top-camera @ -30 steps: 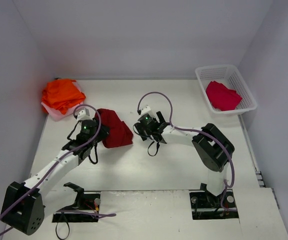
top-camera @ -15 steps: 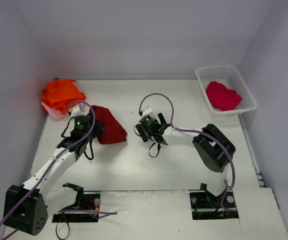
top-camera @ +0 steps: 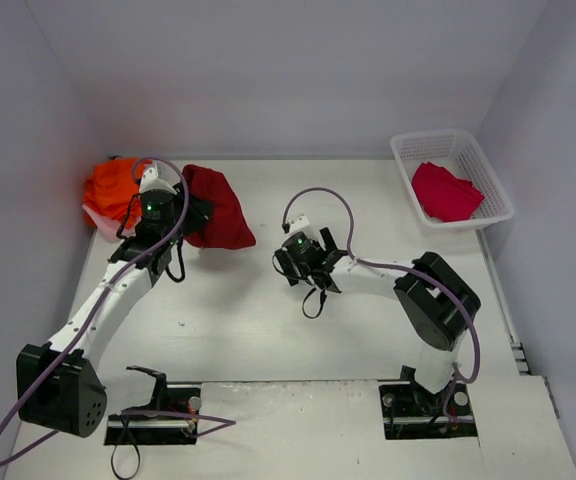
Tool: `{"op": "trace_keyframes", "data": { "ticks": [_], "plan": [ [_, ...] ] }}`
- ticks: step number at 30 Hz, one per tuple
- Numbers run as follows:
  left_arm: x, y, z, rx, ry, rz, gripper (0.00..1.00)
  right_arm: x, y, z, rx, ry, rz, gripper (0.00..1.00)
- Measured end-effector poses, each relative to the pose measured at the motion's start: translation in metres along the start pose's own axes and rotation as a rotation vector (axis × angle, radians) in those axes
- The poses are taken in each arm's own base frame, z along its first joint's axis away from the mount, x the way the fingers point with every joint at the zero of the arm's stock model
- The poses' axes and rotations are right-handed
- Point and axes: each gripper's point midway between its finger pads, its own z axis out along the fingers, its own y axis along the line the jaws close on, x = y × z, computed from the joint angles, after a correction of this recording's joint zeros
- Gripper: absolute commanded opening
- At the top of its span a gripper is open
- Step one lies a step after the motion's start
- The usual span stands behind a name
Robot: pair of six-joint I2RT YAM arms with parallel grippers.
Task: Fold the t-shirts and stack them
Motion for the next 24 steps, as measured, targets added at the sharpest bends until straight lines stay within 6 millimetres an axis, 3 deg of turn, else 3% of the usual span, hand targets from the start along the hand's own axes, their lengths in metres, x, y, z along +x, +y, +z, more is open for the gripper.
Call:
{"op": "trace_keyframes", "data": {
  "ticks": [9,18,24],
  "plan": [
    [-0.027,-0.002,0.008,0.004,-0.024,-0.015,0.00,-0.005,-0.009,-0.016,0.002,-0.033,0.019,1.00],
    [-0.094,-0.008,0.015,0.022,-0.126,-0.046,0.00,0.004,-0.014,-0.022,0.003,-0.028,0.025,1.00],
    [-0.127,0.003,0.029,0.022,-0.149,-0.068,0.00,0.005,-0.016,-0.028,0.000,-0.037,0.039,1.00]
  ]
}}
